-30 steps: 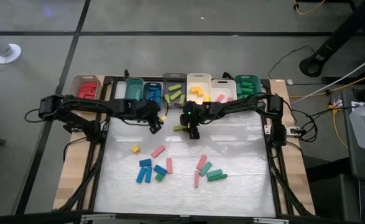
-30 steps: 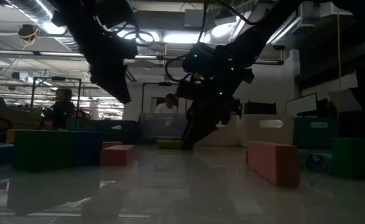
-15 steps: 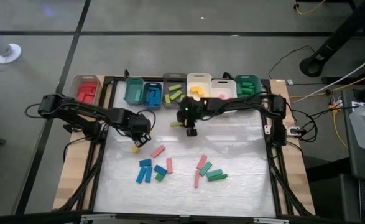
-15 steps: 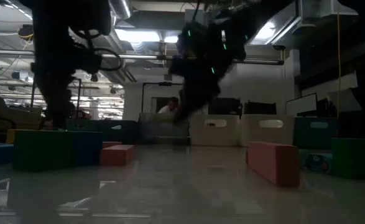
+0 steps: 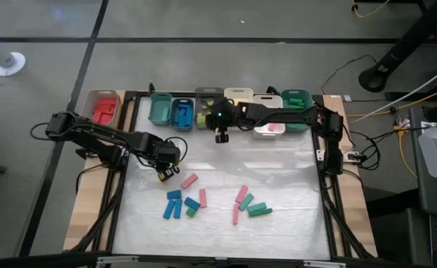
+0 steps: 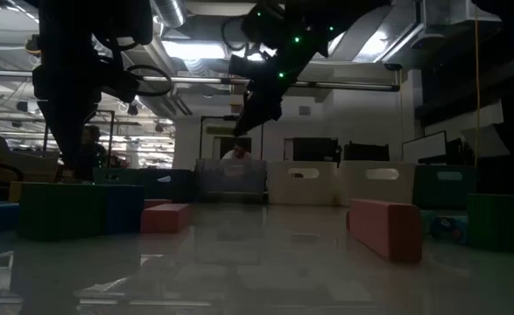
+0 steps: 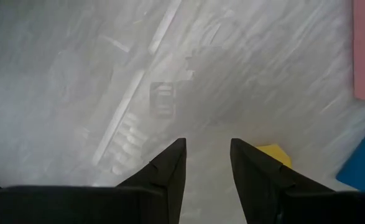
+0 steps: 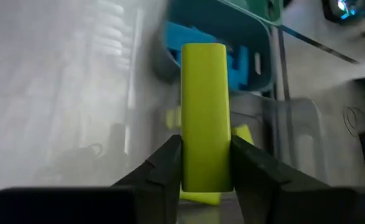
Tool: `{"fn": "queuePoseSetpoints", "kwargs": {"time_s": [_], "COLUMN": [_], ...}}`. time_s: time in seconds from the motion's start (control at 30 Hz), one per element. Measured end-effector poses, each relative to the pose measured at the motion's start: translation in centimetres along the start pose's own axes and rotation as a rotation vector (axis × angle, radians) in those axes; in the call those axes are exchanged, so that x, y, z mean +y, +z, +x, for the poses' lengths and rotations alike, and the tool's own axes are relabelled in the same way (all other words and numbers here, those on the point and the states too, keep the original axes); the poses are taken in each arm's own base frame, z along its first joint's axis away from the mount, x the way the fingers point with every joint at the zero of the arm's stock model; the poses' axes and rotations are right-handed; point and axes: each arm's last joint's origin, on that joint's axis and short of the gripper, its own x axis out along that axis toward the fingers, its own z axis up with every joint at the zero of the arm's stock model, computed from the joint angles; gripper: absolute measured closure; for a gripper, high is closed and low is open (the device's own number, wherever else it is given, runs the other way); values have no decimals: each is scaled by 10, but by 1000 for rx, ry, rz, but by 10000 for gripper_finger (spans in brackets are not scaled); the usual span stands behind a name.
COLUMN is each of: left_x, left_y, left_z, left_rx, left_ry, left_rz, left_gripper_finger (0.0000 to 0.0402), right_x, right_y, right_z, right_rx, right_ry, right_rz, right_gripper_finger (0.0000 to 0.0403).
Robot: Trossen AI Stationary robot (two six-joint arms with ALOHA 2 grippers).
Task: Sort blocks
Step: Put the light green block into the grey bin, then put the yellow block into the left white bin
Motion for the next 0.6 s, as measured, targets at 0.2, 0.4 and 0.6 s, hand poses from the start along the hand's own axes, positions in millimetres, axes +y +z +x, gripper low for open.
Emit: {"fn": "queuePoseSetpoints", "kwargs": {"time_s": [0.2,0.4,0.6], "left_x": [0,-2,-4], "left_y": [1,-1,-3], "left_z": [0,0,0], "left_rx": [-6,3,64], "left_ry": [-4,-10,-82], "left_rz": [-8,-20,-19], "left_gripper_finger": [288,288,288], "right_x": [-23,-36,-32], "right_y": [-17,-25,-22], "right_z": [11,17,17], "right_rx": [33,31,26], "right_ry": [-36,-59,-53], "right_rz": [46,78,72], "right_gripper_finger": [256,252,252]}}
